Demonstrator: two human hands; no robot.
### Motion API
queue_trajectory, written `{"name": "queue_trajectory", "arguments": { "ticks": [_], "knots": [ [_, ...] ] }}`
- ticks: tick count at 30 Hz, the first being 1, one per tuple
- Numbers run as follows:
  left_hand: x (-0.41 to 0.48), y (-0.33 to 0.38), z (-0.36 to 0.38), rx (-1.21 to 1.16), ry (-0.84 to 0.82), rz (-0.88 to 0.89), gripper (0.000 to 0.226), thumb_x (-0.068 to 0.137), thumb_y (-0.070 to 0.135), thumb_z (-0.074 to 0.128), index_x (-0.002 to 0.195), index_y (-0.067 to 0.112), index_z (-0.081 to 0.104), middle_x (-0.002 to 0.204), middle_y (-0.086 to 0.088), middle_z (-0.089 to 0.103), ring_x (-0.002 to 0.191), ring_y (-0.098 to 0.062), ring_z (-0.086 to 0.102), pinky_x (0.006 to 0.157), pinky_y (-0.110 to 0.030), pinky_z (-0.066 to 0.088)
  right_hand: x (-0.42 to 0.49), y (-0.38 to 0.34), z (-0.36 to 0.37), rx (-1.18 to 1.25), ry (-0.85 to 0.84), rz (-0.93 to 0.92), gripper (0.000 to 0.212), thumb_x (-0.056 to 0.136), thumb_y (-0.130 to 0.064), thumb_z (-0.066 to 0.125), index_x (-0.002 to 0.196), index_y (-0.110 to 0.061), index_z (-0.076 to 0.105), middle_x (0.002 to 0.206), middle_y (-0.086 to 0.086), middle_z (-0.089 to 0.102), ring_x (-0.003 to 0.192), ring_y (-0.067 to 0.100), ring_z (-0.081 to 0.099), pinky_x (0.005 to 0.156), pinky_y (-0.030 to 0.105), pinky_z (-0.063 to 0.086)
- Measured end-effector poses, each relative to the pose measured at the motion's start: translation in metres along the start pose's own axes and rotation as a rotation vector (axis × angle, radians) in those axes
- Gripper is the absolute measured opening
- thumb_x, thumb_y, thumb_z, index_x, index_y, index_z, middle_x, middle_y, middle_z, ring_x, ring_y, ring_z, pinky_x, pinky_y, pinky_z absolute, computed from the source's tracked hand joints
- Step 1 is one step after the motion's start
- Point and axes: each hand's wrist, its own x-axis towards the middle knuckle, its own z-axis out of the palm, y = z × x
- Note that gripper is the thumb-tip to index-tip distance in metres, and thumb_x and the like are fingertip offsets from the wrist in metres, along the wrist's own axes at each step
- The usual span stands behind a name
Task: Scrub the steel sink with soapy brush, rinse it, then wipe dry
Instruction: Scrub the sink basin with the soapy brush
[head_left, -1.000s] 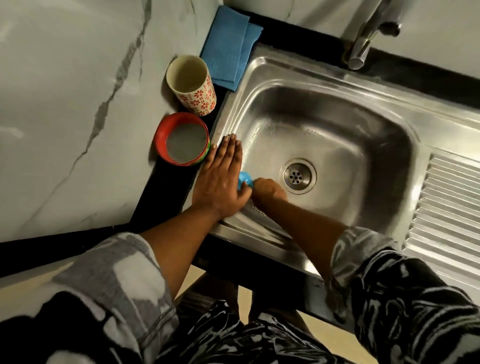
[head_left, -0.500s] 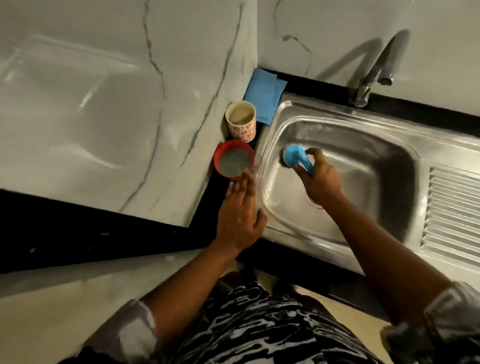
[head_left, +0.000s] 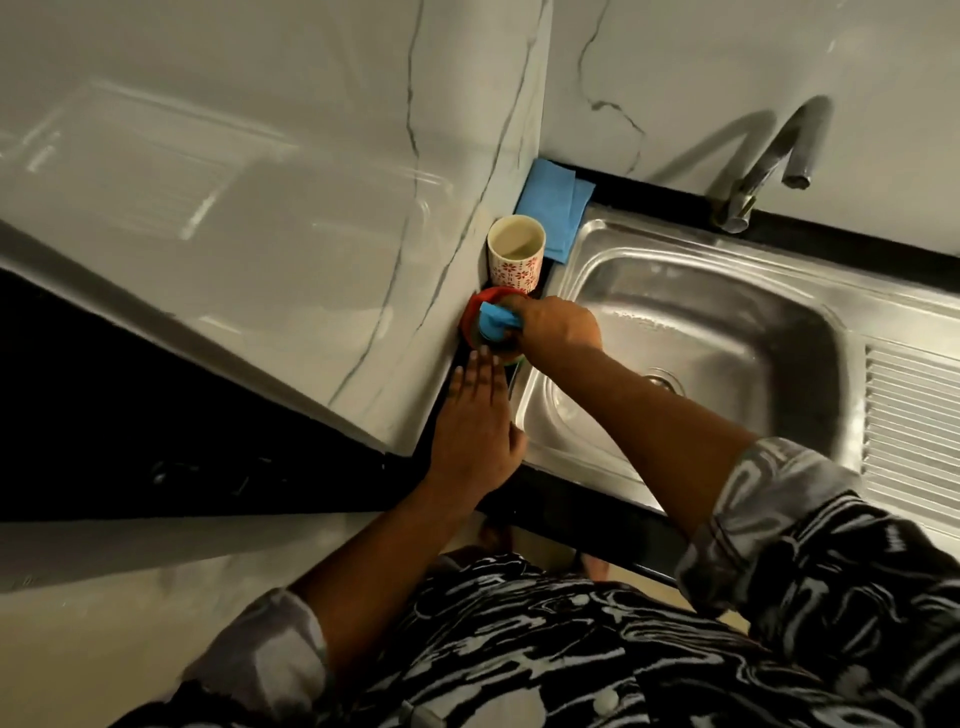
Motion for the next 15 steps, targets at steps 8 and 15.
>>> {"name": "queue_trajectory", "arguments": {
  "ticks": [8,15],
  "knots": [
    [0.004,0.001,-0.003,0.044,-0.045,0.002,0.100,0.095,0.051,0.058,0.165,-0.004,0.014,0.171,-0.027,0.019,0.161,-0.037,0.018,0.132,-0.049,0.015,-0.002,-0.011,-0.010,-0.051,0.007,0.083,0.043,0.100,-0.038,0.060,0.142,-0.039,0.050,0.110,0.004,0.068,0.098,0.028,0.068,0.070,0.038,0.048],
    [0.004,-0.002,-0.003,0.029,-0.049,0.004,0.100,0.094,0.052,0.058,0.165,-0.004,0.014,0.171,-0.027,0.020,0.161,-0.037,0.020,0.132,-0.049,0.017,-0.011,-0.006,-0.011,-0.066,0.008,0.101,0.045,0.103,-0.030,0.054,0.146,-0.041,0.047,0.111,0.005,0.067,0.099,0.028,0.067,0.072,0.040,0.052]
  ]
}}
